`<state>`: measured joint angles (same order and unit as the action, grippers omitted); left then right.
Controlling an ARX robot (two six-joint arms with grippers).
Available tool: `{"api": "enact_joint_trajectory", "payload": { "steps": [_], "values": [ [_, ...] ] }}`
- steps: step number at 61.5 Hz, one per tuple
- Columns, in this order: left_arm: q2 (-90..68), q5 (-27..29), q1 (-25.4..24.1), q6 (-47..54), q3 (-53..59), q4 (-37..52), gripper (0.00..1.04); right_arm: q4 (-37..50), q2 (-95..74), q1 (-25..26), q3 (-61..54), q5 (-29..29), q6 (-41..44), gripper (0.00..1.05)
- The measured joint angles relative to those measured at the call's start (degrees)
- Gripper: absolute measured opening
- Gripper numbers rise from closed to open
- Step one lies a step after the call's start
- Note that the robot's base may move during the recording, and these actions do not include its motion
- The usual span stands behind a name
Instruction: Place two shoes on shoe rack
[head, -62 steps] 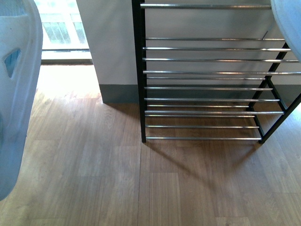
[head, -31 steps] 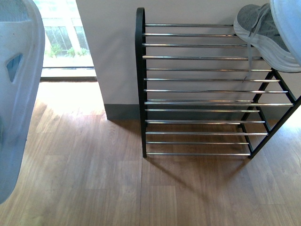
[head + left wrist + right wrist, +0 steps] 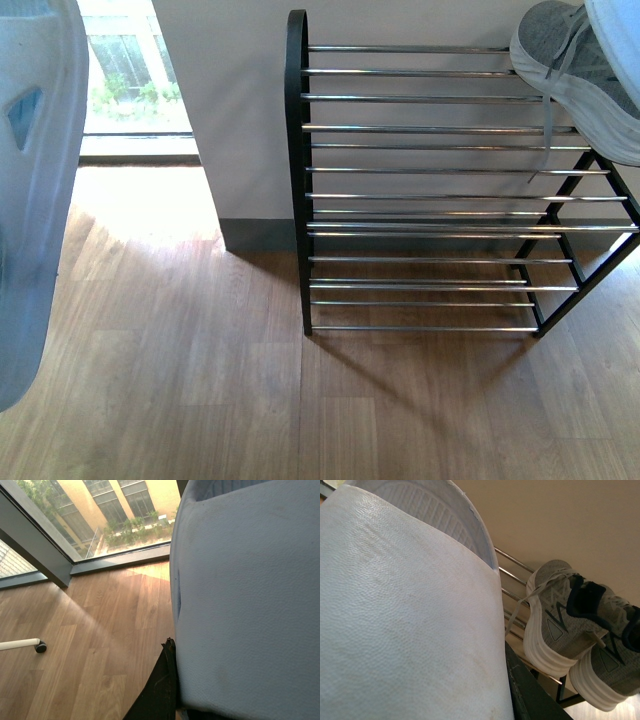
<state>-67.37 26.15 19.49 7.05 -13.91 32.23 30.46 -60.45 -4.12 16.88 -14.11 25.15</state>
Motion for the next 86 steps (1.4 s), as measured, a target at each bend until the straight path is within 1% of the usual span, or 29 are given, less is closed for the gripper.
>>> {"api": "enact_joint_trajectory", "payload": {
  "steps": [3, 7, 10, 13, 23, 32, 40, 45, 60, 68, 72, 73, 86],
  "values": [
    [0.0, -0.02, 0.0, 0.0, 0.0, 0.0, 0.02, 2.62, -1.27, 0.02, 0.0, -2.86, -3.08, 0.01],
    [0.0, 0.0, 0.0, 0.0, 0.0, 0.0, 0.02, 6.21, -3.96, -0.9, 1.4, -3.43, -7.91, 0.01],
    [-0.02, 0.0, 0.0, 0.0, 0.0, 0.0, 0.02, 8.37, -7.17, -2.16, 3.76, -3.02, -10.71, 0.01],
    [0.0, -0.04, 0.02, 0.0, 0.0, 0.0, 0.02, 10.08, -11.93, -3.5, 7.56, -1.4, -12.57, 0.01],
    [0.0, 0.02, 0.0, 0.0, 0.0, 0.0, 0.02, 10.12, -25.4, -5.66, 18.58, 2.56, -13.49, 0.01],
    [0.0, -0.02, 0.0, 0.0, 0.0, 0.0, 0.02, 7.78, -36.87, -6.36, 27.52, 5.22, -11.28, 0.01],
    [0.0, 0.0, 0.0, 0.0, 0.0, 0.0, 0.02, 3.91, -50.36, -6.51, 40.02, 9.7, -6.84, 0.01],
    [0.0, -0.02, 0.0, 0.0, 0.0, 0.0, 0.02, 2.21, -55.08, -6.6, 45.18, 11.26, -5.33, 0.01],
    [0.0, 0.0, 0.0, 0.0, 0.0, 0.0, 0.02, -2.73, -67.32, -6.25, 59.91, 16.37, 0.13, 0.01],
    [0.0, 0.0, 0.0, 0.0, 0.0, 0.0, 0.02, -5.05, -72.19, -5.51, 65.99, 18.73, 2.89, 0.01],
    [0.0, 0.0, 0.0, 0.0, 0.0, 0.0, 0.02, -6.03, -74.66, -4.94, 69.7, 20.37, 5.38, 0.01],
    [0.0, 0.0, 0.0, 0.0, 0.0, 0.0, 0.02, -6.67, -75.71, -4.66, 71.6, 21.75, 6.27, 0.01],
    [0.0, -0.02, 0.0, 0.0, 0.0, 0.0, 0.02, -9.57, -79.28, -2.84, 78.62, 24.87, 7.26, 0.01]
  ]
}}
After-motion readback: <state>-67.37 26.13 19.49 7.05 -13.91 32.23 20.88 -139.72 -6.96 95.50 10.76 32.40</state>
